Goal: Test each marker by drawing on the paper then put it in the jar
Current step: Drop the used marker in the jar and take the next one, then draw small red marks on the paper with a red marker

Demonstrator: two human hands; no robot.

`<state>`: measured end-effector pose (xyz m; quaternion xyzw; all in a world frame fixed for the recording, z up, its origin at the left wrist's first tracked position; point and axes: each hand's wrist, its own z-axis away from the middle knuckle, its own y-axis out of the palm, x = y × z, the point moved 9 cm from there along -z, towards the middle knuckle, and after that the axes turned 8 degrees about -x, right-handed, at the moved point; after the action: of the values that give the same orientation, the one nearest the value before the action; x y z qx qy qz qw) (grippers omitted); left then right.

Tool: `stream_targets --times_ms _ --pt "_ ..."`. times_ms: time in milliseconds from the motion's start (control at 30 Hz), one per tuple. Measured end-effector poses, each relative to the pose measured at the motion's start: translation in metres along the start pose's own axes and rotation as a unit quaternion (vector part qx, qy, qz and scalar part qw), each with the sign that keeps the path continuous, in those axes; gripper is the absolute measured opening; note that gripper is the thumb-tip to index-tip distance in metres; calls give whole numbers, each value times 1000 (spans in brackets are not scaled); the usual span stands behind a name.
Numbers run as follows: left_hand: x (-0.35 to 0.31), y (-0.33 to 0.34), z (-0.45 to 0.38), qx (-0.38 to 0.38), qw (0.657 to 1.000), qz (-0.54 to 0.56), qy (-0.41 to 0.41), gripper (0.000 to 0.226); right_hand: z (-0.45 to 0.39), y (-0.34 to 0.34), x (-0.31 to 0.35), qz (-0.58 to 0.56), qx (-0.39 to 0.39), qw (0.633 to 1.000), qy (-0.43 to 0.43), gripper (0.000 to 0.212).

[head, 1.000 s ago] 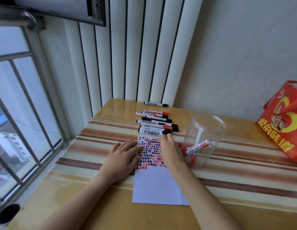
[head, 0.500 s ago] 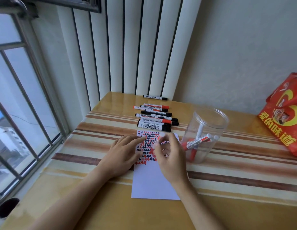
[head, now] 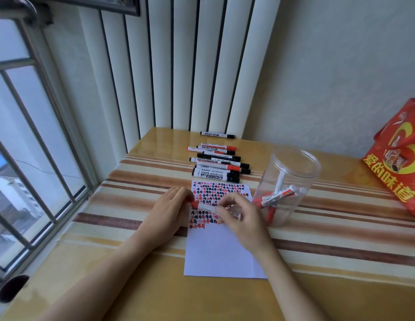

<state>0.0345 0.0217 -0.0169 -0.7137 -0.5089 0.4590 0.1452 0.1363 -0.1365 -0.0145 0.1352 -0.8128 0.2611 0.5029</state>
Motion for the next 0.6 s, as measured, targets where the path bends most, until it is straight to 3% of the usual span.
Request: stream_targets --times_ms 100,233,333,433,600 --pt "-9 2 0 16 999 -17 35 19 6 14 20 229 50 962 -144 14" --pt "-23 3 2 13 996 -54 77 29 10 36 33 352 35 912 -206 17" --pt "-26 4 2 16 992 -91 84 35 13 42 41 389 13 887 -247 18" --pt "-27 5 3 27 989 -114 91 36 19 47 31 377 63 899 -215 29" --pt "-37 -6 3 -27 983 -128 126 19 23 50 35 413 41 875 -248 32"
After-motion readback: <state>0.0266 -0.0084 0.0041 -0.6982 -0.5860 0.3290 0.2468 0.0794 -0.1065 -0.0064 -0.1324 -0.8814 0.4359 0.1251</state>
